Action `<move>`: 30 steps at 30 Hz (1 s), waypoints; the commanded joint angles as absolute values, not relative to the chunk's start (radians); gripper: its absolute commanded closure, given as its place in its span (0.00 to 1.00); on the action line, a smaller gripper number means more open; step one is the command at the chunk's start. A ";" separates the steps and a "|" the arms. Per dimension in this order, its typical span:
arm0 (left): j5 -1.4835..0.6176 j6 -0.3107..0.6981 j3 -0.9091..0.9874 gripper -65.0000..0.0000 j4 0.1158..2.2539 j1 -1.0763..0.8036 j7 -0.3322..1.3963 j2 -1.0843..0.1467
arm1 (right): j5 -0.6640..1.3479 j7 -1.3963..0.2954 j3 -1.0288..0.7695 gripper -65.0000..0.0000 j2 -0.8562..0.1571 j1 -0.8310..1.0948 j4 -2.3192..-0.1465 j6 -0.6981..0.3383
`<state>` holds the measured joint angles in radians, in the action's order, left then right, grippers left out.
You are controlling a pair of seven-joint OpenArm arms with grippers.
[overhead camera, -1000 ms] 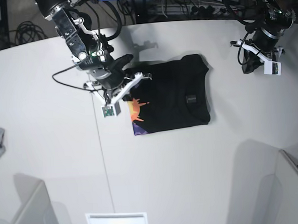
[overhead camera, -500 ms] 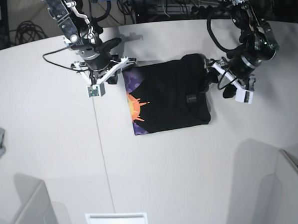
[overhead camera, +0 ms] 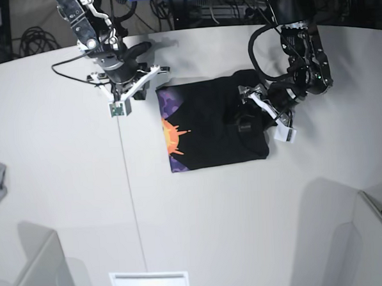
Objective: Fold the T-shirt properly
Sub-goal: 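Grasp the bundle edge with the left gripper and tuck it under, then rotate and drag the folded shirt with the left gripper to square it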
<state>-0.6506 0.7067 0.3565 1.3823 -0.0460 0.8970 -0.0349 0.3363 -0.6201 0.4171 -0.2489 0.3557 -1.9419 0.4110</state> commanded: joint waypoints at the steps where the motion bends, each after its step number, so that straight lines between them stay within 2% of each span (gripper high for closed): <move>1: -0.624 0.698 0.341 0.11 1.371 -0.041 0.941 -0.031 | 0.331 -0.601 0.415 1.00 -0.254 0.352 -1.959 0.407; 4: -0.624 0.673 0.335 0.27 1.343 -0.038 0.941 -0.031 | 0.331 -0.601 0.415 1.00 -0.254 0.352 -1.959 0.407; 10: -0.624 0.567 0.262 0.88 1.342 -0.039 0.943 -0.050 | 0.332 -0.601 0.328 1.00 -0.245 0.366 -1.960 0.407; 11: -0.624 0.559 0.246 0.96 1.342 -0.039 0.943 -0.062 | 0.332 -0.601 0.314 1.00 -0.245 0.371 -1.962 0.407; 12: -0.624 0.552 0.229 1.00 1.342 -0.041 0.943 -0.071 | 0.334 -0.601 0.300 1.00 -0.245 0.374 -1.962 0.407; 17: -0.624 0.504 0.182 1.00 1.345 -0.044 0.949 -0.097 | 0.335 -0.601 0.254 1.00 -0.243 0.392 -1.962 0.407; 25: -0.624 0.467 -0.048 1.00 1.353 -0.008 0.951 -0.240 | 0.335 -0.602 0.114 1.00 -0.165 0.433 -1.962 0.407; 30: -0.624 0.467 -0.189 1.00 1.353 0.039 0.949 -0.335 | 0.335 -0.605 0.088 1.00 -0.157 0.441 -1.962 0.407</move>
<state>-0.7059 0.4881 -0.1852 1.3594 0.0483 0.8494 -0.3214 0.3359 -0.6235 0.0906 -0.1543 0.4442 -1.9423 0.4110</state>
